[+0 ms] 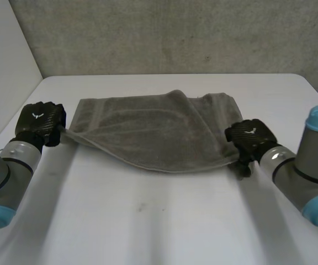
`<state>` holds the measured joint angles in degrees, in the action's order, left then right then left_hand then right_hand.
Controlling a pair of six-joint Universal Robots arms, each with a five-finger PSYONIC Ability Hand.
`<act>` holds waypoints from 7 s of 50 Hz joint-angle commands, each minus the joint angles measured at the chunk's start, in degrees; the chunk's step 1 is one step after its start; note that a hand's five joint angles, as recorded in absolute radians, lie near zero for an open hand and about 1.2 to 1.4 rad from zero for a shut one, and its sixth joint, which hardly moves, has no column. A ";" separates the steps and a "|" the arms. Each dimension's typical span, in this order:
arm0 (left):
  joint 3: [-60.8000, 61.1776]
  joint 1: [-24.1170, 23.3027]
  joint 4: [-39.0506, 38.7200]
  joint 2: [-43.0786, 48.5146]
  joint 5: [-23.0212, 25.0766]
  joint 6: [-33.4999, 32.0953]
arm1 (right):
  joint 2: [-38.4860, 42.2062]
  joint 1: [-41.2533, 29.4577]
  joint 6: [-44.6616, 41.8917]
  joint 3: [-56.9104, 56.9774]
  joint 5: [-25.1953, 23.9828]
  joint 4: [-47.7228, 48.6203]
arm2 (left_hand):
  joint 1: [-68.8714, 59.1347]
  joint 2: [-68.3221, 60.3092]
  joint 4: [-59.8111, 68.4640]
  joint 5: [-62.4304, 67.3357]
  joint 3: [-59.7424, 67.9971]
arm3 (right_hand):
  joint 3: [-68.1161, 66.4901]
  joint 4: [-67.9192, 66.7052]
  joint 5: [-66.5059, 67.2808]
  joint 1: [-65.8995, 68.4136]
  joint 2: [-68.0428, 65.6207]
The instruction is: Fold the towel.
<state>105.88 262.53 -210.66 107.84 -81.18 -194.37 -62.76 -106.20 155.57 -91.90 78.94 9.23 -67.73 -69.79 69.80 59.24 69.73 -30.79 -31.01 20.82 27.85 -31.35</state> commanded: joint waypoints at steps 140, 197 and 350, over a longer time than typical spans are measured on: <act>-38.03 -8.70 13.79 21.45 -2.58 -12.09 | 23.74 12.07 -7.03 32.40 -14.08 11.42 | 43.05 45.11 -45.12 -44.56 -45.05 | 20.79 21.01 -20.82 -17.85 21.35; -9.73 -7.30 12.82 1.15 -2.40 3.29 | 5.46 15.23 2.37 1.02 0.08 -0.88 | 44.73 46.79 -46.80 -46.24 -46.73 | -11.59 -11.38 11.56 14.53 -11.03; -43.13 -26.38 17.48 30.59 -12.14 7.07 | 3.26 -8.94 0.09 -6.36 9.66 13.00 | 37.33 39.39 -39.40 -38.84 -39.33 | -22.70 -22.48 22.66 25.63 -22.13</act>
<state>65.69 231.72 -193.11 137.99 -89.05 -187.23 -59.61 -115.13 157.06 -97.90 88.53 21.54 -26.13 -26.18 26.10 16.11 26.20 -40.30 -40.00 28.07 34.31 -40.59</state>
